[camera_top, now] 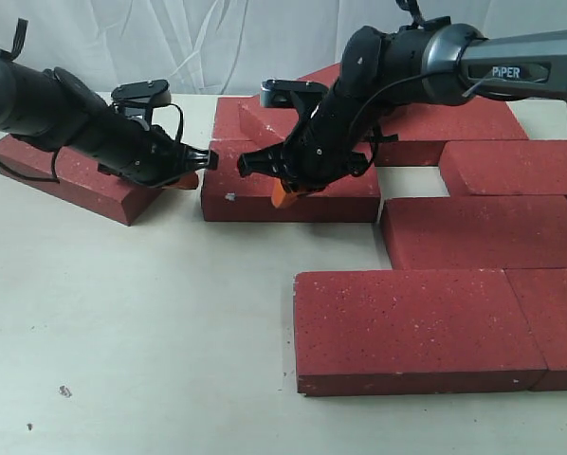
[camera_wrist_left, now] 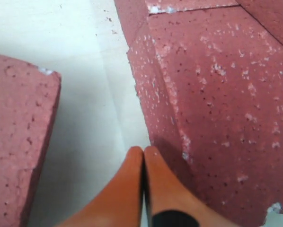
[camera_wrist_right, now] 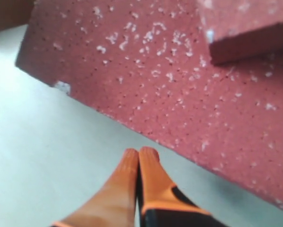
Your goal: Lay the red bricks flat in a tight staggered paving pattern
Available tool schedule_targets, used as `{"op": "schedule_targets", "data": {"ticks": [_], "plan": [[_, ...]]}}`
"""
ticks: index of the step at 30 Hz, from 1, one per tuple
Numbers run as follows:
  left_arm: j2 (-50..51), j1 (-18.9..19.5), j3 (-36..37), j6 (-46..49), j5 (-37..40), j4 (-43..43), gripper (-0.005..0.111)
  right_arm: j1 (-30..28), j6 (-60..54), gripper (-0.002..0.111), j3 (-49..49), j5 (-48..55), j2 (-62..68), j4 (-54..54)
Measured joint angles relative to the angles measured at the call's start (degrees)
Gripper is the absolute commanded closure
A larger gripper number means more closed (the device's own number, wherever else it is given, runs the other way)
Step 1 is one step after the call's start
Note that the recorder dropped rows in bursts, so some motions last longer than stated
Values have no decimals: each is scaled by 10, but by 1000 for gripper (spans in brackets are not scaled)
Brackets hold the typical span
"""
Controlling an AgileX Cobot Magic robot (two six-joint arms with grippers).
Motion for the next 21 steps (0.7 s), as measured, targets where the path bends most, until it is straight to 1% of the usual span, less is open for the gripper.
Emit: {"op": "schedule_targets", "data": {"ticks": [8, 17, 21], "plan": [[0, 0, 1, 0, 7, -45, 107, 0, 0, 109, 0, 21, -46, 17], [0, -32, 1, 0, 1, -51, 107, 0, 1, 109, 0, 18, -77, 17], [0, -41, 1, 1, -3, -65, 107, 0, 1, 109, 0, 18, -77, 8]]}}
